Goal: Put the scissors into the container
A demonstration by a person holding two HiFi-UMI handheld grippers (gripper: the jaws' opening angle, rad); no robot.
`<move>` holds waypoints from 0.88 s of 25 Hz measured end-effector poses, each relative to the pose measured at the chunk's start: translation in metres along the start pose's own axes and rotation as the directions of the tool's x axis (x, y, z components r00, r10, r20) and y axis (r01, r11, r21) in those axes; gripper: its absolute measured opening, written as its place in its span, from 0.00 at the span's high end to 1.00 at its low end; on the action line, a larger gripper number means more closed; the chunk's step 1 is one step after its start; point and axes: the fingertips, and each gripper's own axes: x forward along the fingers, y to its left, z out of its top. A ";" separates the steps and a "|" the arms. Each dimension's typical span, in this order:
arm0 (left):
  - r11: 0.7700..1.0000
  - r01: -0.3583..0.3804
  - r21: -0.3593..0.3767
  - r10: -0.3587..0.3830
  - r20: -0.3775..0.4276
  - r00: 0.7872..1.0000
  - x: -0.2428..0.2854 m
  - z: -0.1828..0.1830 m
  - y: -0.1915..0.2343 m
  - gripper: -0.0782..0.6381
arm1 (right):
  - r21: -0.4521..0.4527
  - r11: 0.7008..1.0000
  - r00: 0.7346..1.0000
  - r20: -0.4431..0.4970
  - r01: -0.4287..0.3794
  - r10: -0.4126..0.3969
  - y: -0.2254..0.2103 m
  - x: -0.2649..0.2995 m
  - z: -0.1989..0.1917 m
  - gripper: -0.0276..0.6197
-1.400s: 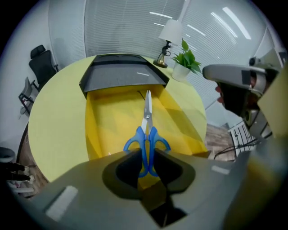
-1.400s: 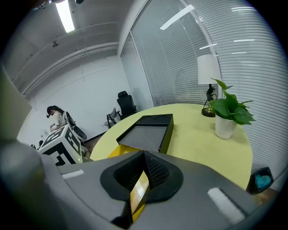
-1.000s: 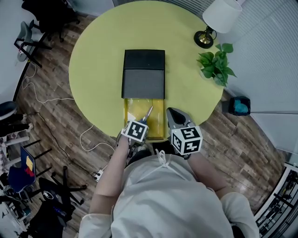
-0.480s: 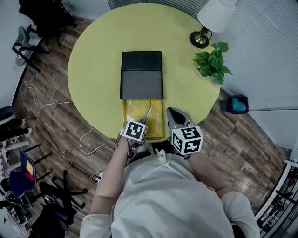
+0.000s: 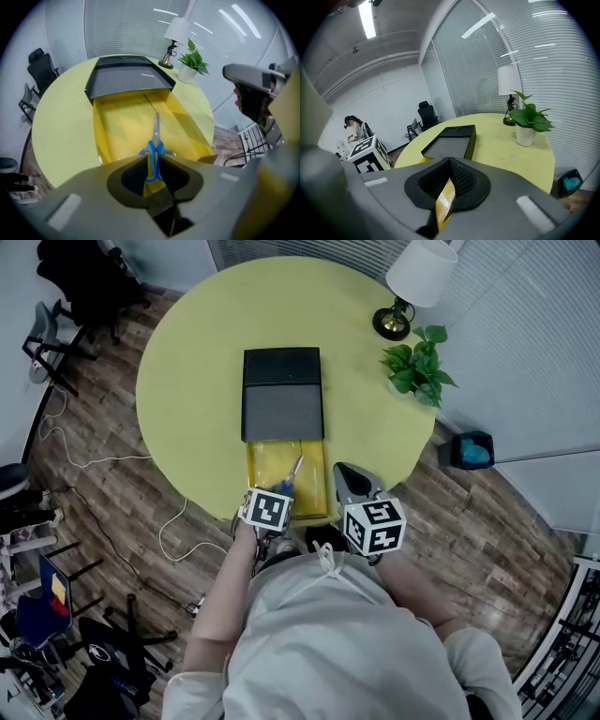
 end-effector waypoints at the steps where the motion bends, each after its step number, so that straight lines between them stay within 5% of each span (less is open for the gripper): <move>1: 1.000 -0.021 0.002 0.021 0.027 0.999 -0.006 0.003 0.003 0.81 | -0.001 1.000 1.000 0.002 0.003 -0.003 0.001 -0.002 0.000 0.95; 3: 0.999 -0.044 0.003 0.043 0.077 0.996 -0.019 0.009 0.007 0.88 | -0.001 1.000 1.000 0.005 0.008 -0.008 0.005 -0.006 -0.001 0.95; 7: 0.999 -0.041 -0.005 0.041 0.198 0.979 -0.051 0.022 0.006 0.88 | -0.008 1.000 1.000 0.019 0.013 -0.013 0.014 -0.014 -0.003 0.95; 13: 0.994 -0.098 0.041 0.072 0.416 0.907 -0.106 0.039 0.003 0.88 | -0.016 1.000 1.000 0.025 0.019 -0.019 0.034 -0.023 -0.009 0.95; 16: 0.988 -0.145 0.052 0.096 0.531 0.842 -0.137 0.042 0.007 0.88 | -0.029 0.999 0.999 0.037 0.021 -0.020 0.049 -0.029 -0.010 0.95; 22: 0.986 -0.154 0.068 0.050 0.752 0.657 -0.189 0.050 0.007 0.88 | -0.048 0.999 0.994 0.109 0.014 -0.009 0.070 -0.043 -0.006 0.96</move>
